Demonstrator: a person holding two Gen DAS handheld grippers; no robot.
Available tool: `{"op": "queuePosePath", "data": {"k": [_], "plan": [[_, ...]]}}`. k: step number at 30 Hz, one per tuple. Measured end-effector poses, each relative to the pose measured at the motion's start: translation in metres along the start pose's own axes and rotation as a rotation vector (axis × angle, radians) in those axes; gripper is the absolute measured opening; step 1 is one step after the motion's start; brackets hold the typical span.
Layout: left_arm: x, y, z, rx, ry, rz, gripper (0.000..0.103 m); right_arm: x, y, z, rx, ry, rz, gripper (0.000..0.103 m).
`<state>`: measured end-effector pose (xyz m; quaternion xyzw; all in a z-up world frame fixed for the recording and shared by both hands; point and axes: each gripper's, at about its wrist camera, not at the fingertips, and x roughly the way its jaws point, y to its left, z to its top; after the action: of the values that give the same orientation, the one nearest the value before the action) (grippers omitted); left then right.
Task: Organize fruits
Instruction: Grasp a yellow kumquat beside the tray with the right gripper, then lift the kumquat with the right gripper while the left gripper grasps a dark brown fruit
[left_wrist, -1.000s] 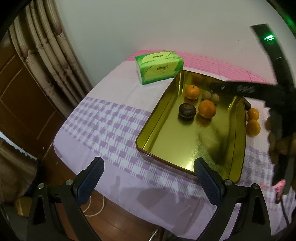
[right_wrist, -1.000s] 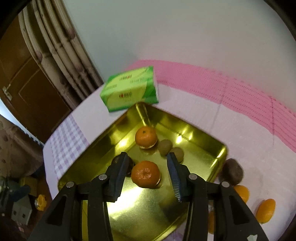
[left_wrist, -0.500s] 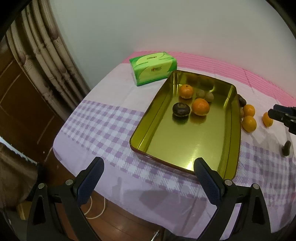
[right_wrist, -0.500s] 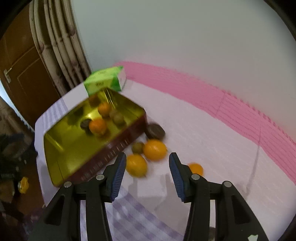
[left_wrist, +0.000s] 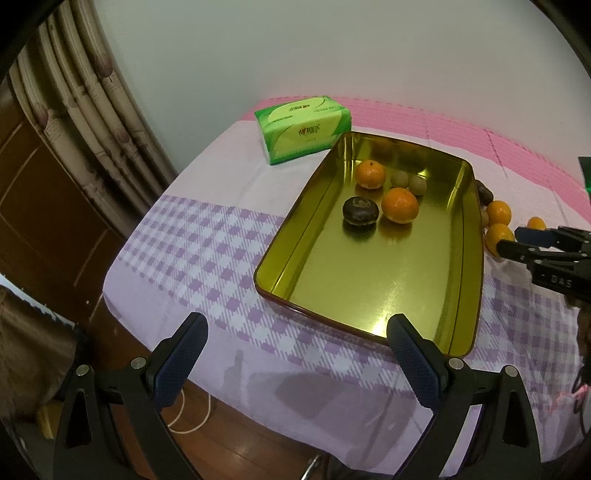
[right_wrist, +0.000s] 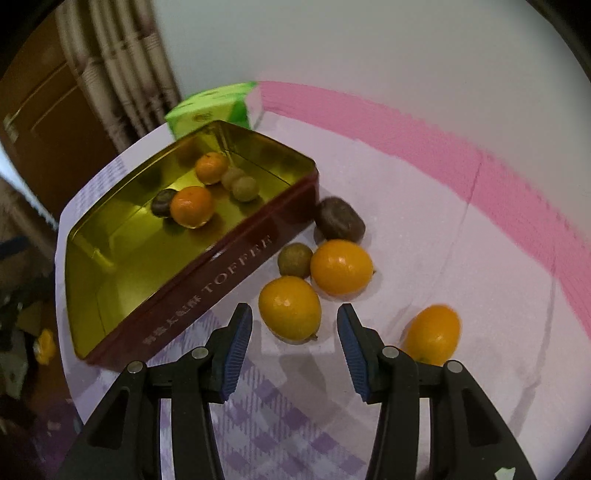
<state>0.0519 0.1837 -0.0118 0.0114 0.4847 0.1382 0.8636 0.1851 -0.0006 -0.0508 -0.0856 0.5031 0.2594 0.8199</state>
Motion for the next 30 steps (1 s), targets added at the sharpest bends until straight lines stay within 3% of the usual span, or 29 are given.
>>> {"op": "queuePosePath", "data": {"k": [3,6,9,14,18,22,26,30], "plan": [[0.0,0.0,0.0,0.001,0.002,-0.002,0.097,0.01,-0.001,0.002,0.042,0.016,-0.001,0.045],[0.001,0.0,0.0,0.009,0.001,0.001,0.097,0.017,-0.002,0.003,0.063,0.017,0.011,0.036],[0.001,-0.002,0.001,0.016,-0.009,0.002,0.097,0.016,0.0,0.0,0.065,0.009,0.021,0.035],[-0.009,-0.009,0.001,0.046,-0.059,0.008,0.097,-0.034,-0.002,-0.03,0.071,-0.082,0.033,0.035],[-0.018,-0.019,-0.001,0.092,-0.103,0.01,0.097,-0.087,-0.03,-0.067,0.131,-0.154,-0.053,0.035],[-0.03,-0.032,-0.007,0.145,-0.155,-0.018,0.097,-0.116,-0.083,-0.107,0.218,-0.145,-0.211,0.035],[-0.056,-0.046,-0.012,0.206,-0.255,-0.081,0.097,-0.123,-0.128,-0.142,0.284,-0.114,-0.337,0.035],[-0.079,-0.069,-0.016,0.279,-0.29,-0.203,0.097,-0.123,-0.163,-0.169,0.358,-0.108,-0.382,0.035]]}}
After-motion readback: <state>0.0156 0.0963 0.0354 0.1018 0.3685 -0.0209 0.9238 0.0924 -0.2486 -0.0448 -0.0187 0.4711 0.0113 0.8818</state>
